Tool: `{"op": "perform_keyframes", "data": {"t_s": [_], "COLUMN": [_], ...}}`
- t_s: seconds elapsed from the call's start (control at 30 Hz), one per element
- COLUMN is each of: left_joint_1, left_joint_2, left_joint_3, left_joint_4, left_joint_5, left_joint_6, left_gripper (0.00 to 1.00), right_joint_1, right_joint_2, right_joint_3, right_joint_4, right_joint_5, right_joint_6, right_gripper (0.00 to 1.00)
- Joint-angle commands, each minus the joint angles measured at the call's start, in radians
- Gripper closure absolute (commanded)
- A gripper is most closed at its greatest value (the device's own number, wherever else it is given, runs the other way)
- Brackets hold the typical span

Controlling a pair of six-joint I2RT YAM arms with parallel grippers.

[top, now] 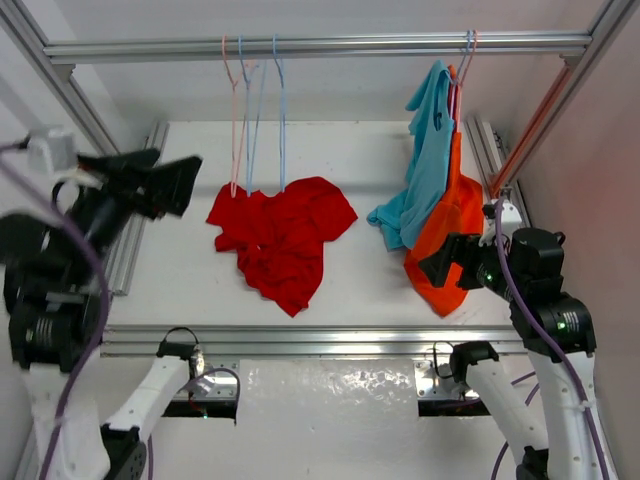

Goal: Place the t-shirt on the hanger
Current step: Pick up the hanger from the clothesline.

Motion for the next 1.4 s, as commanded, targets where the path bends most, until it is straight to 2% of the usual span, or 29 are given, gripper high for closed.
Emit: {"op": "perform_keyframes", "data": {"t_s": [0.0,0.03,0.07,0.13,0.17,0.23,0.27,0.3,0.33,0.43,0.6,0.7,0.8,0.93,1.0,1.03,1.1,1.23,1.33,1.37], "left_joint_1": [0.010,-0.001,-0.063,-0.177,-0.306,-0.427,-0.534,-0.573,-0.596,-0.605,-0.607,-0.628,-0.639,-0.645,-0.640,-0.634,-0.634,-0.628,-0.625,-0.622], "left_joint_2": [0.244,0.279,0.310,0.371,0.419,0.488,0.526,0.601,0.635,0.724,0.758,0.740,0.721,0.726,0.767,0.802,0.833,0.876,0.896,0.896], "left_joint_3": [0.038,0.058,0.098,0.138,0.153,0.190,0.225,0.239,0.261,0.296,0.313,0.290,0.264,0.227,0.232,0.242,0.258,0.275,0.288,0.287], "left_joint_4": [0.030,0.007,-0.004,-0.024,-0.032,-0.075,-0.089,-0.102,-0.127,-0.152,-0.177,-0.191,-0.194,-0.164,-0.161,-0.162,-0.162,-0.132,-0.125,-0.124], "left_joint_5": [0.099,0.090,0.073,-0.083,-0.162,-0.357,-0.431,-0.579,-0.626,-0.703,-0.790,-0.798,-0.728,-0.792,-0.809,-0.820,-0.849,-0.867,-0.881,-0.889], "left_joint_6": [-0.017,-0.003,0.002,0.035,0.048,0.084,0.097,0.106,0.114,0.100,0.083,0.080,0.085,0.097,0.100,0.098,0.089,0.085,0.085,0.085], "left_gripper": [0.11,0.12,0.13,0.13,0.13,0.13,0.13,0.14,0.15,0.23,0.29,0.29,0.29,0.29,0.34,0.42,0.50,0.57,0.74,0.75], "right_joint_1": [0.007,0.007,0.007,0.007,0.007,0.007,0.007,0.007,0.007,0.007,0.007,0.010,0.016,0.017,0.017,0.017,0.017,0.017,0.019,0.019], "right_joint_2": [0.022,0.030,0.034,0.056,0.060,0.068,0.070,0.070,0.068,0.054,0.034,0.033,0.033,0.028,0.024,0.021,0.017,0.005,0.002,0.004], "right_joint_3": [0.051,0.054,0.057,0.071,0.075,0.086,0.089,0.095,0.098,0.098,0.077,0.069,0.058,0.043,0.038,0.037,0.035,0.031,0.025,0.023], "right_joint_4": [0.003,0.003,0.005,0.000,-0.001,-0.004,-0.003,-0.004,-0.006,-0.009,0.006,0.014,0.023,0.037,0.039,0.040,0.042,0.045,0.048,0.049], "right_joint_5": [-0.007,-0.007,-0.010,-0.018,-0.024,-0.041,-0.045,-0.051,-0.053,-0.067,-0.104,-0.107,-0.108,-0.110,-0.111,-0.111,-0.116,-0.125,-0.137,-0.139], "right_joint_6": [-0.012,-0.013,-0.018,-0.021,-0.024,-0.024,-0.027,-0.027,-0.027,-0.033,-0.038,-0.041,-0.042,-0.044,-0.044,-0.044,-0.044,-0.042,-0.042,-0.042], "right_gripper": [0.01,0.01,0.01,0.01,0.01,0.01,0.01,0.01,0.01,0.01,0.01,0.01,0.01,0.01,0.01,0.01,0.01,0.01,0.01,0.01]}}
